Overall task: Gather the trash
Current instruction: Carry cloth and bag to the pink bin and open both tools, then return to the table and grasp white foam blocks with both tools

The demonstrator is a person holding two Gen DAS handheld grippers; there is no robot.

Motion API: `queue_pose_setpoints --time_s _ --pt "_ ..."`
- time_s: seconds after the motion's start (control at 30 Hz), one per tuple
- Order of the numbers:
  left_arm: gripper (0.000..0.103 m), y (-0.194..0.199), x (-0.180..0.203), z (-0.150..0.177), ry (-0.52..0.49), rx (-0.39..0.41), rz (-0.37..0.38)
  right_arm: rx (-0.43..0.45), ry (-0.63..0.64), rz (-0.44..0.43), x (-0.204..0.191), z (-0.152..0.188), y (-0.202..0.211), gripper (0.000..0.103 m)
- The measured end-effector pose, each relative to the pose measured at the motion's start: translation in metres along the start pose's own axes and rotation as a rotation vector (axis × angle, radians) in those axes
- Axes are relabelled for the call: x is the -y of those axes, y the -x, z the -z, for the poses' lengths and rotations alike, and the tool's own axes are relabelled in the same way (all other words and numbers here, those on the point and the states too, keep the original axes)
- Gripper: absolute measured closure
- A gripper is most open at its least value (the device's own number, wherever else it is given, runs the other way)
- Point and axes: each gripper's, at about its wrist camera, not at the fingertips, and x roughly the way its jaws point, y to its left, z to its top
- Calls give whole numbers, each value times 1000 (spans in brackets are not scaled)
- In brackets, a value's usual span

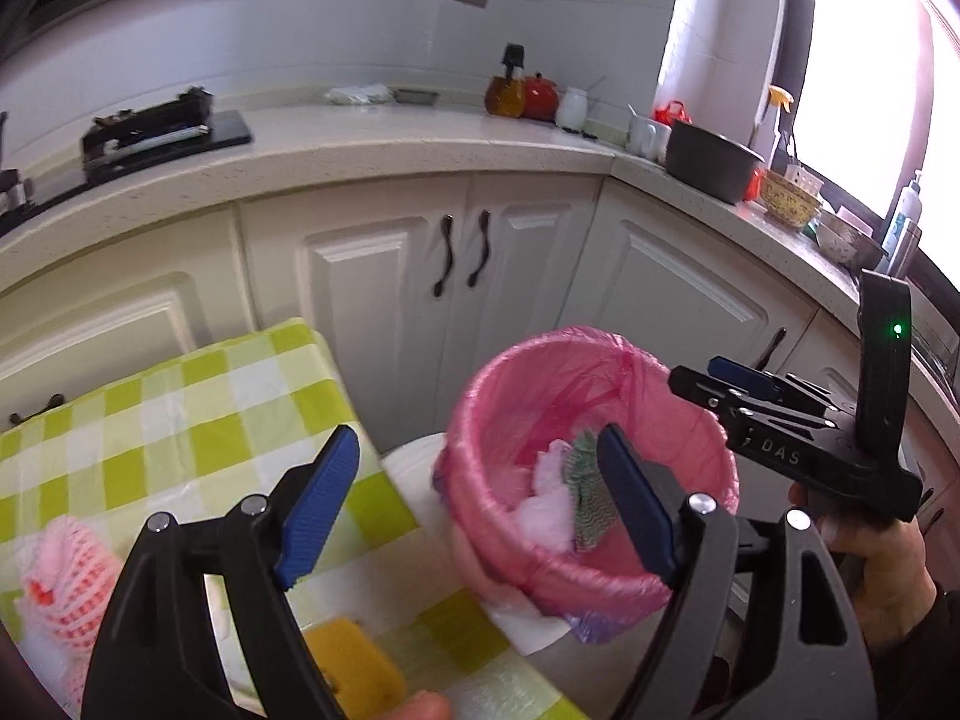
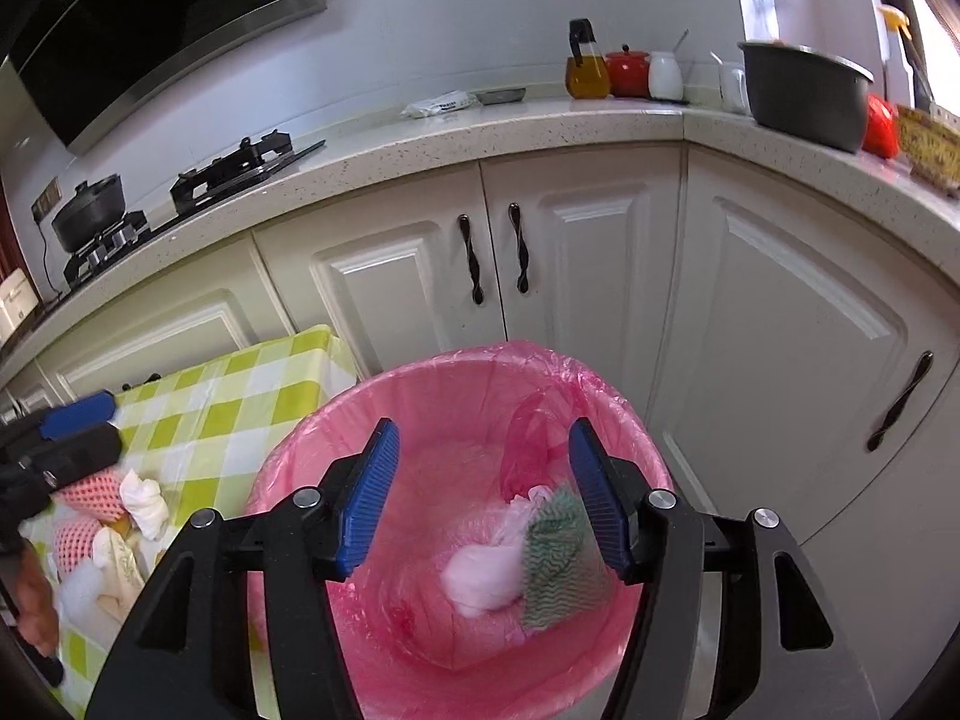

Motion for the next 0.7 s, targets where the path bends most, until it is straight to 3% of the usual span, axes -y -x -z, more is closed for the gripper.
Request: queue_pose_setpoints --time_s 0.17,0.23,0.43,0.7 --pt "24 49 -36 17 22 55 -83 36 29 -3 -27 12 22 42" --pt "23 72 -54 25 30 79 -128 56 42 -15 -43 17 32 31" --pt "22 133 -109 57 67 113 -251 90 93 -75 -104 41 57 19" --pt "21 189 -170 118 158 109 -358 42 95 -167 -168 80 66 18"
